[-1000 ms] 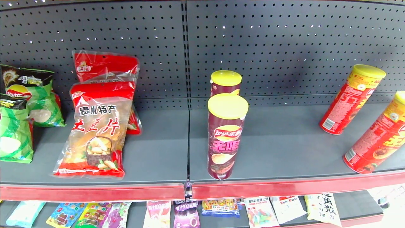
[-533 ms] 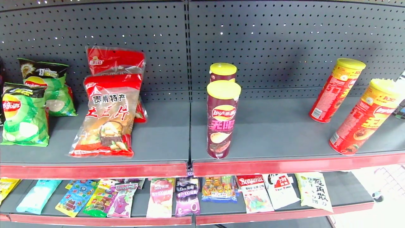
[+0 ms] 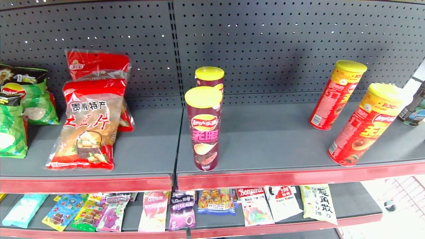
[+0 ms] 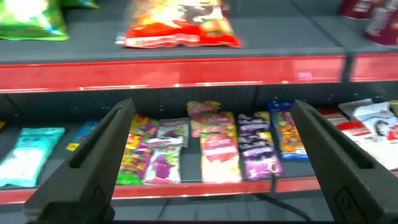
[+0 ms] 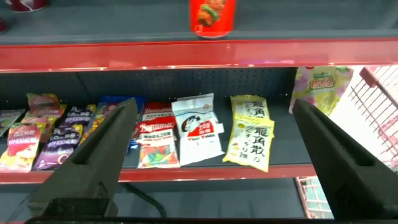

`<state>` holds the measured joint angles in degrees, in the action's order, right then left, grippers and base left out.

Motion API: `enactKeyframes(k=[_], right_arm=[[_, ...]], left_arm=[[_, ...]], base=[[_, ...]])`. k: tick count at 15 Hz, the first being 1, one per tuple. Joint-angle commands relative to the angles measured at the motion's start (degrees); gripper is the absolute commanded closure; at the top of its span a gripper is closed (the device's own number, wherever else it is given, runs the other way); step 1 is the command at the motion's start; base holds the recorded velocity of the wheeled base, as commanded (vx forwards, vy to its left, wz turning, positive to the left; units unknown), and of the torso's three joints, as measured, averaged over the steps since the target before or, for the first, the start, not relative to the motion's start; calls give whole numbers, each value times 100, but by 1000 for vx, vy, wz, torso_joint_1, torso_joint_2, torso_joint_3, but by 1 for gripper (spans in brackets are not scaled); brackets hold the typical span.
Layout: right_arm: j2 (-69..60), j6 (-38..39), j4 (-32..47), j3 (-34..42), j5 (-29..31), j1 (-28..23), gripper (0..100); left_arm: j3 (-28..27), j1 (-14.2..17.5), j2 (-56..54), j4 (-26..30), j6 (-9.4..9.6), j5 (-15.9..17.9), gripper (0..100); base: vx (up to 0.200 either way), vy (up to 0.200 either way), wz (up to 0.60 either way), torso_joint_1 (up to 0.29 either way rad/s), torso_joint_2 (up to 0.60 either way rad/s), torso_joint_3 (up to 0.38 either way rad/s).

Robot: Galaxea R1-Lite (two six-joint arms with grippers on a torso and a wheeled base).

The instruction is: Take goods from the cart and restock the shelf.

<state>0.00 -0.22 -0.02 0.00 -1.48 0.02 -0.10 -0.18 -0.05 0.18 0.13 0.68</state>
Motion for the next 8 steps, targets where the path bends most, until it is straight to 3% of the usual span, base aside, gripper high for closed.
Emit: enactKeyframes(k=[1,8], right_arm=[[9,-4,2,0,-2,6,0],[9,-4,-6,0,-2,6,0]], left_arm=[[1,1,5,-1,4,2,0],[1,1,5,-1,4,2,0]], base=[[0,-200,0,7,2,-2],[0,-200,0,3,3,2]])
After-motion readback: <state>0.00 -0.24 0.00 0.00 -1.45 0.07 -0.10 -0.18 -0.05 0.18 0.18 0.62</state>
